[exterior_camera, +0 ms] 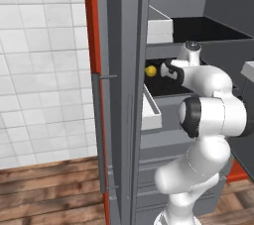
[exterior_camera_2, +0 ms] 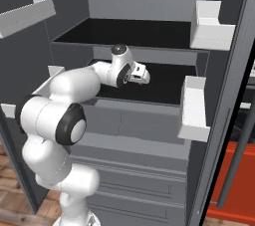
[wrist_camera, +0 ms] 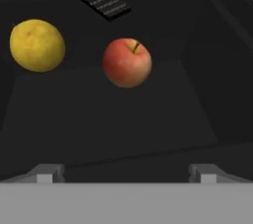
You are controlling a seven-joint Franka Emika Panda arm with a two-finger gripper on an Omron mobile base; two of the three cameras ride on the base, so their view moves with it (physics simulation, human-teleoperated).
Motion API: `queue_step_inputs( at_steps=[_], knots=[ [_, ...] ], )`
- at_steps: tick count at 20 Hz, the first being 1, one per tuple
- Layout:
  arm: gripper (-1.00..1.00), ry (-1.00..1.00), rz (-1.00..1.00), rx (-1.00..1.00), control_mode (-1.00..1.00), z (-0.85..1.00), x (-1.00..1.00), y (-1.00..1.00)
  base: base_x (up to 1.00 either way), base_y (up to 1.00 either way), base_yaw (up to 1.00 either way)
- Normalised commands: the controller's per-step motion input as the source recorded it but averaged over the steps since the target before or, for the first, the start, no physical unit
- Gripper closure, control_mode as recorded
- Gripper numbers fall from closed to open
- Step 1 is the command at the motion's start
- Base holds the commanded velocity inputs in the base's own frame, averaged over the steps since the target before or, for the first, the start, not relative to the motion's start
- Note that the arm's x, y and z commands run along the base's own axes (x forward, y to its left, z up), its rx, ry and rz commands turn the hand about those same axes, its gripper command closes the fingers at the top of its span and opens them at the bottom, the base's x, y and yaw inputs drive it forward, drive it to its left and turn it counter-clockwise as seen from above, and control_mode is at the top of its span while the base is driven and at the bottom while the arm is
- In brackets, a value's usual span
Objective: Pick the pear and apple from the fridge and place them on the plate next to the blender to make a fruit smoothie.
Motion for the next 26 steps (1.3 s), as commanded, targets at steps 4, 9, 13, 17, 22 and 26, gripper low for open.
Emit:
queue_step_inputs(
  at_steps=[4,9,13,17,22,26],
  knots=[
    [-1.00,0.00,0.00,-0.02,-1.00,-0.30,0.34,0.00,0.00,0.00,0.00],
    [-1.00,0.00,0.00,0.02,-1.00,-0.24,0.37,-0.16,0.00,0.00,0.00],
    [-1.00,0.00,0.00,0.04,-1.00,-0.04,0.41,-0.22,0.00,0.00,0.00],
    [-1.00,0.00,0.00,0.03,-1.00,0.00,0.44,-0.19,0.00,0.00,0.00],
    [-1.00,0.00,0.00,0.03,-1.00,-0.04,0.41,-0.16,0.00,0.00,0.00],
    [-1.00,0.00,0.00,0.00,-1.00,-0.03,0.45,0.00,0.00,0.00,0.00]
  ],
)
